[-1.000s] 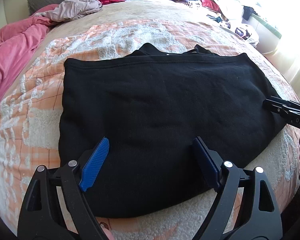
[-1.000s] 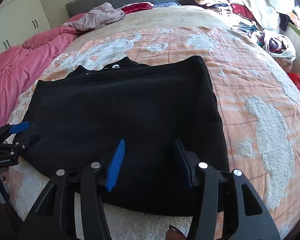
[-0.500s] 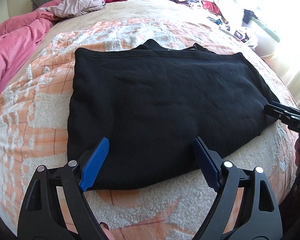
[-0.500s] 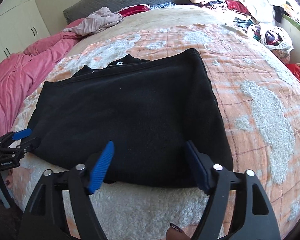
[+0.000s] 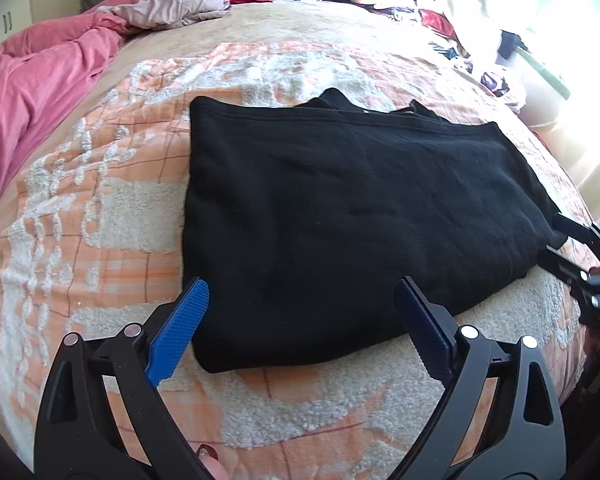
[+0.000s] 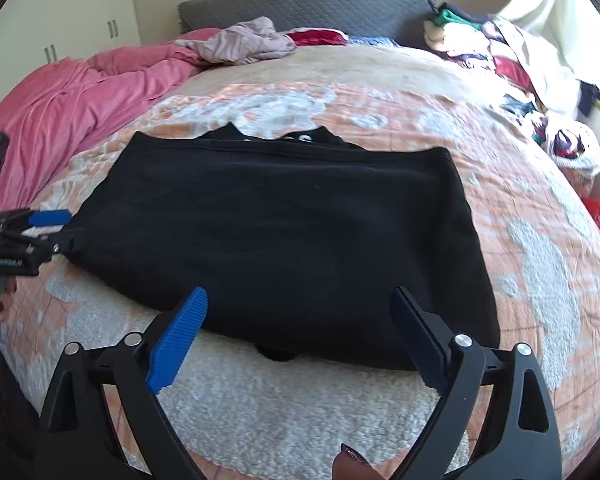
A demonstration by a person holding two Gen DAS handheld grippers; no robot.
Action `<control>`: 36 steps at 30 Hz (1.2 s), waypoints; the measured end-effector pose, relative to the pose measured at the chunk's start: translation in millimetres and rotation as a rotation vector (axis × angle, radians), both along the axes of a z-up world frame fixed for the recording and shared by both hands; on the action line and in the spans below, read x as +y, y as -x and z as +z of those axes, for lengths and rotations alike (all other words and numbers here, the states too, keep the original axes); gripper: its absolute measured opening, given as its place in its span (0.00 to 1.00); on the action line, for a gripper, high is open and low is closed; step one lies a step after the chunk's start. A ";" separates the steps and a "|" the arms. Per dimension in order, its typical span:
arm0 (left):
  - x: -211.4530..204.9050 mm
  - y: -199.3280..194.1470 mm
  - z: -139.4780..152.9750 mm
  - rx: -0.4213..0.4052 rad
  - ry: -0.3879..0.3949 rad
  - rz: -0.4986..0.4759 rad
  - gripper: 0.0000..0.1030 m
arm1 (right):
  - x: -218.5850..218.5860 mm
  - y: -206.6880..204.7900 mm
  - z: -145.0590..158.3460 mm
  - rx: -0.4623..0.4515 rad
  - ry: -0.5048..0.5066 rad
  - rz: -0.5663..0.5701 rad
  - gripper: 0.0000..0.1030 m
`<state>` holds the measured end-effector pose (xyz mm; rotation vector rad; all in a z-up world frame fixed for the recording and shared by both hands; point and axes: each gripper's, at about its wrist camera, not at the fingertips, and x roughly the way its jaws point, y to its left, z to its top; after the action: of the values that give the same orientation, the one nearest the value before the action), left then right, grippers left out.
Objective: Fold small clothes
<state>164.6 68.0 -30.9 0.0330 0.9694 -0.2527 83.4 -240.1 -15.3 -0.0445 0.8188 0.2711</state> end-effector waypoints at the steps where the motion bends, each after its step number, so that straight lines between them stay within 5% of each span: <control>1: 3.3 -1.0 0.7 0.001 0.004 0.010 0.87 | 4.7 2.1 0.4 -0.008 0.005 0.017 0.92; 19: 48.7 -21.1 0.4 -0.006 -0.009 0.152 0.91 | 101.8 18.6 -5.5 -0.076 0.131 0.251 0.94; 36: 97.1 -41.5 -1.4 -0.003 0.010 0.307 0.91 | 211.5 -10.4 -39.4 -0.150 0.397 0.365 0.94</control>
<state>206.1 165.1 -32.3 -0.1246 0.9560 0.0254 93.8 -28.6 -54.7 -0.5848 0.7018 0.4397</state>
